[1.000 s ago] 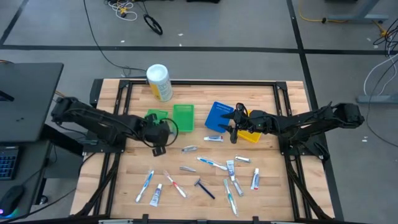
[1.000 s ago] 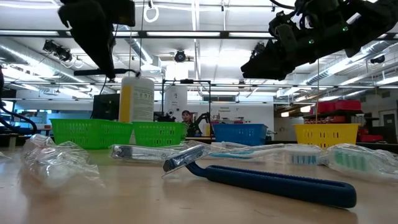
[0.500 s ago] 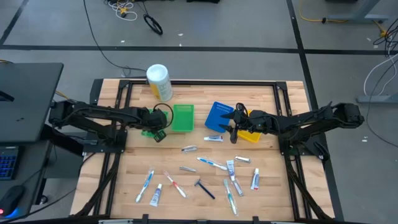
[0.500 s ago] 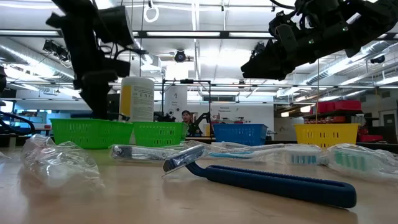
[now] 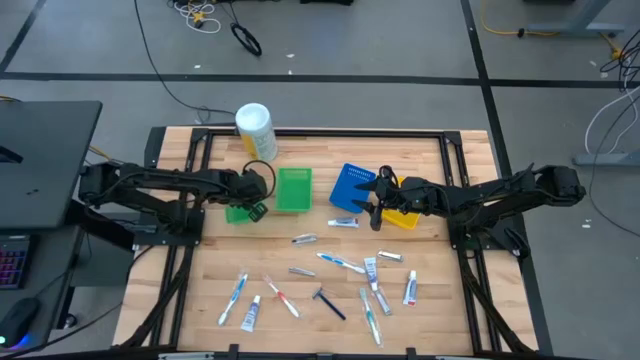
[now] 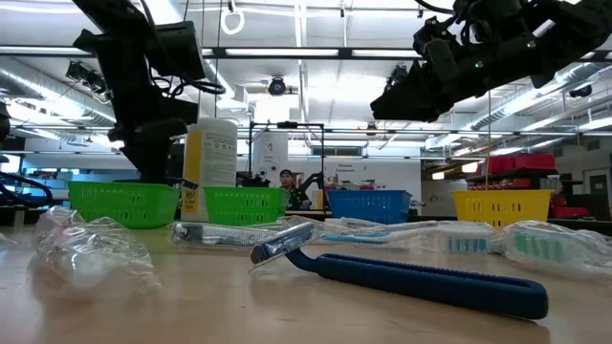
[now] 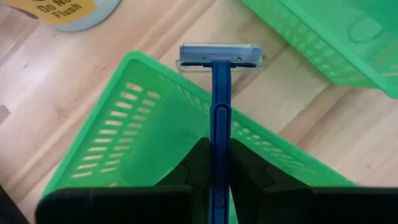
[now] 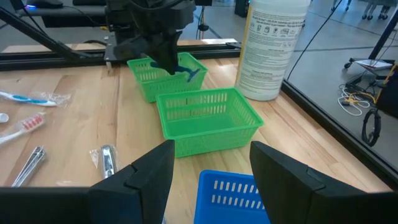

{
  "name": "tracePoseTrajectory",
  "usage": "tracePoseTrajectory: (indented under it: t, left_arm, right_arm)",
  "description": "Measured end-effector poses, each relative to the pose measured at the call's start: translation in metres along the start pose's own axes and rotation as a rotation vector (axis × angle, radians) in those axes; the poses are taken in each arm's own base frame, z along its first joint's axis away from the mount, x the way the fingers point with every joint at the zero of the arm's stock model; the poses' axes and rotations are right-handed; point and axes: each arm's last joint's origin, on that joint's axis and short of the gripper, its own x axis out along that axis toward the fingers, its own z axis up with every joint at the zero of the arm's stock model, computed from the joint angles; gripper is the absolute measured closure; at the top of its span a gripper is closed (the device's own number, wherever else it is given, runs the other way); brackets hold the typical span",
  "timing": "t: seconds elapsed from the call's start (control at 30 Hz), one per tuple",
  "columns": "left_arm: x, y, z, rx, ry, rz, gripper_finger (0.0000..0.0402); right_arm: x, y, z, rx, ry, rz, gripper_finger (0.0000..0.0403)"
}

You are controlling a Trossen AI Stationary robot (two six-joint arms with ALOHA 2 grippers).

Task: Pick & Place Travel size toiletries
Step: Put the top blue razor into the left green bin, then put the left blue toothbrush into the right green bin

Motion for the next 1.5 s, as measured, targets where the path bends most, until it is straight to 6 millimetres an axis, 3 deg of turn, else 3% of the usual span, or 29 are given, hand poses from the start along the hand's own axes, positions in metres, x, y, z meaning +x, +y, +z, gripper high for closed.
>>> tracePoseTrajectory:
  t: [0.27,0.4,0.7,1.03,1.27,1.5]
  left_arm:
    - [-0.026,0.008,0.0,-0.078,-0.091,0.002,0.0362]
    - [-0.033,0.016,-0.014,-0.183,-0.074,0.02,0.0362]
    - [0.0,0.014,-0.043,-0.275,-0.043,0.008,0.0362]
    - [0.011,0.015,-0.046,-0.301,-0.037,-0.052,0.0321]
    - [0.013,0.016,-0.037,-0.192,-0.093,-0.076,0.0286]
    - [-0.003,0.012,-0.019,-0.031,-0.148,-0.114,0.0268]
  right_arm:
    - [0.0,0.0,0.0,0.001,-0.001,0.0,0.0183]
    - [0.0,0.0,0.0,0.001,0.0,0.0,0.0183]
    - [0.0,0.0,0.001,0.003,-0.007,0.0,0.0183]
    - [0.0,0.0,0.001,0.003,-0.01,0.0,0.0183]
    - [0.0,0.0,0.001,-0.01,-0.011,-0.001,0.0183]
    - [0.0,0.0,0.002,-0.022,-0.016,-0.001,0.0183]
